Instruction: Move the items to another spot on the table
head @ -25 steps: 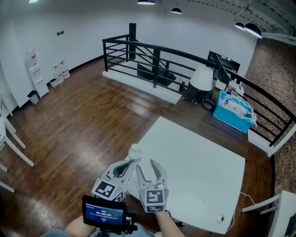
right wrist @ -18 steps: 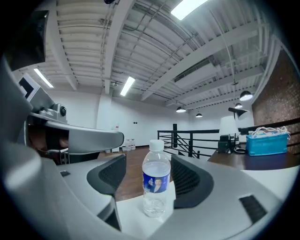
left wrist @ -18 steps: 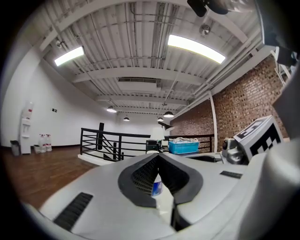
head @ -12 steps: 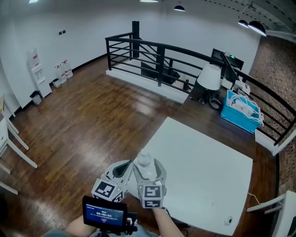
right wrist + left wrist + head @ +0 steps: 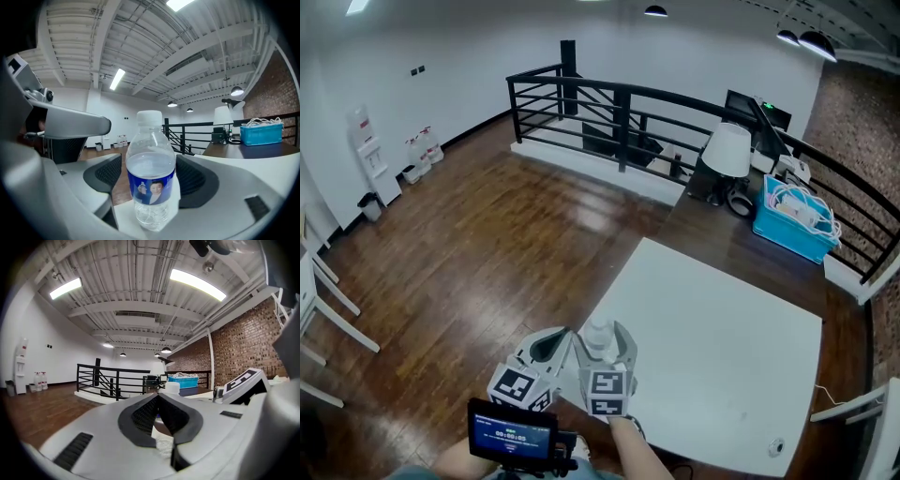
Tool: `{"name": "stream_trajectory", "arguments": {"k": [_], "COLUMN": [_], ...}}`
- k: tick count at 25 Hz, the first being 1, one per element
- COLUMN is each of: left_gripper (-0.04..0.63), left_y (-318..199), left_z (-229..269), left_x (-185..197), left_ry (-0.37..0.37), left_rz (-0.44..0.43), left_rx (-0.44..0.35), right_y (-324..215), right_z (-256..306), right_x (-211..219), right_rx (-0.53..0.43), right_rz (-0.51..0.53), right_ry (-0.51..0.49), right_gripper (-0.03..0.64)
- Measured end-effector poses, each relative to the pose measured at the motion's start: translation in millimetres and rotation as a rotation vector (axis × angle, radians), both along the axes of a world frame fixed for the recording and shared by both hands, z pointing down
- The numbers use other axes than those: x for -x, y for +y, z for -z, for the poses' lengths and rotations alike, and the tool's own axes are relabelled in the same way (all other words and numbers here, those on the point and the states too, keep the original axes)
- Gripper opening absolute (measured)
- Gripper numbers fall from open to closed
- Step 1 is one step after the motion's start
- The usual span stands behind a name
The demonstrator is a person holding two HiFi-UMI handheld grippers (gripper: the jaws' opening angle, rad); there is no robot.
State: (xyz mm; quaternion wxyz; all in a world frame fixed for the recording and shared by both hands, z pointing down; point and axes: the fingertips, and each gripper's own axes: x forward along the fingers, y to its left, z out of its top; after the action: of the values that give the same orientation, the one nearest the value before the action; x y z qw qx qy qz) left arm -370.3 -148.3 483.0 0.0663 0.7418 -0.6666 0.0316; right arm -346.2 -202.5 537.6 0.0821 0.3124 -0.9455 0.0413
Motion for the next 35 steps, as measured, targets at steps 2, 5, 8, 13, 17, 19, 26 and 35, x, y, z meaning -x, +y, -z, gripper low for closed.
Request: {"name": "stream_trajectory", "arguments": {"k": [2,5,8,13,17,19,26,35], "left_gripper": [0.012,0.012,0.012,0.012,0.012,0.012,0.012,0.012], "left_y": [-2,-5,-7,-5,-4,-4,-7,-10], "left_z": [-4,-8,-10,-8,-10,-9,2,17], "left_x": [4,7,10,13,14,13,9,-6], "left_ry": [-0.003,-0.006,-0.008,-0.005,-0.004,-0.001,0.005,0.015], "left_rz": [-0.004,-0.013,-0.017,-0.015,-0.013,-0.011,0.0,0.005], "left_rx": [0.009,0.02,0.026,0.026,0.023,0.02,0.0,-0.04], "right_y": [-2,-6,-10,-8,-7,-7,-6,-2], "right_z": [-6,-12,-11,-9,-8,-4,29,83], "right_x": [5,8,8,10,11,11,4,-18], "right_rx": [0.006,0.0,-0.016,-0.025,-0.018,-0.031,-0.077,-0.157], "right_rz": [0.003,0.002,-0.008,-0.008,-0.011,-0.008,0.007,0.004], "right_ry": [0.005,0.017,0.016,0.026,0.033,0.031,0.009,-0.025], "right_gripper": [0.371,0.355,0.295,0.29,0.29,0.29,0.29,0.29]}}
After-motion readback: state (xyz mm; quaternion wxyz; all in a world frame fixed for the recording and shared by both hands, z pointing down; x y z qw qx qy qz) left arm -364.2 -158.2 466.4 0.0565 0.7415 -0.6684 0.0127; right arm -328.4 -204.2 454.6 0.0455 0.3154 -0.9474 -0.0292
